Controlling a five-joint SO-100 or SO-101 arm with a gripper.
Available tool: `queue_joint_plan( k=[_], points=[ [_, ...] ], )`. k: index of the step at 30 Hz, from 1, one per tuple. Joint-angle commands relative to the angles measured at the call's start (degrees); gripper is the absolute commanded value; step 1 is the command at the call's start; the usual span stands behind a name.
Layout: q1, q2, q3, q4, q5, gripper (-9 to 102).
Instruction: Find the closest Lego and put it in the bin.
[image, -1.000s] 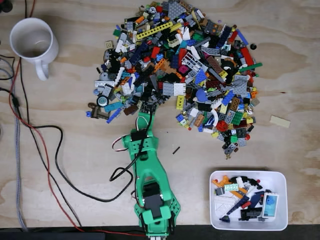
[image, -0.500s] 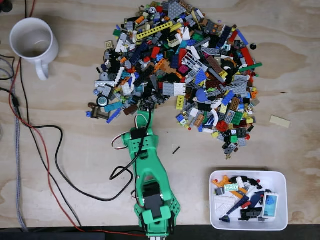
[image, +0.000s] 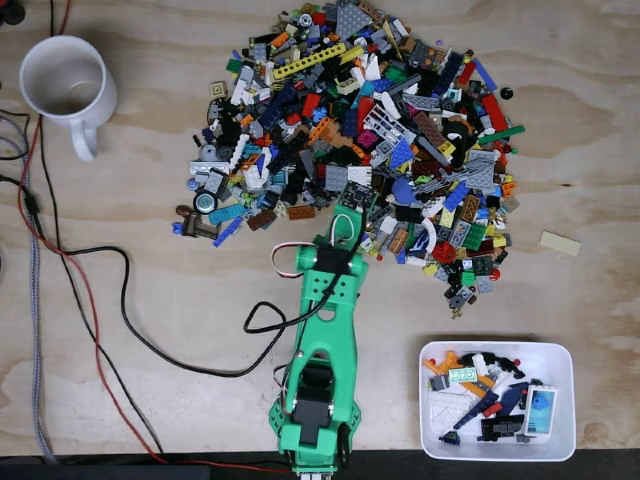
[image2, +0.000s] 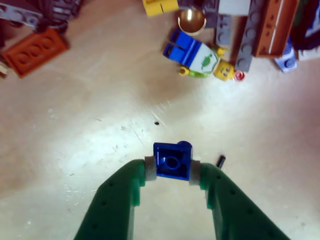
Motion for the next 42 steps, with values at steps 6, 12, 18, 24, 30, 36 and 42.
queue_joint_plan(
  k=[6,12,18,24,30,36,42],
  points=[
    [28.9,4.5,-7.8,0.5,-12.3,8],
    [44.4,7.4,-7.3,-0.8,-19.1,8],
    [59.8,10.2,-6.9,-2.5,-26.8,8],
    [71.1,12.7,-2.6,-6.0,-33.0,8],
    [73.5,15.3,2.1,-10.4,-31.9,14],
    [67.1,19.5,2.7,-10.1,-28.7,9],
    [50.9,29.4,3.7,-12.8,-24.2,0]
  ],
)
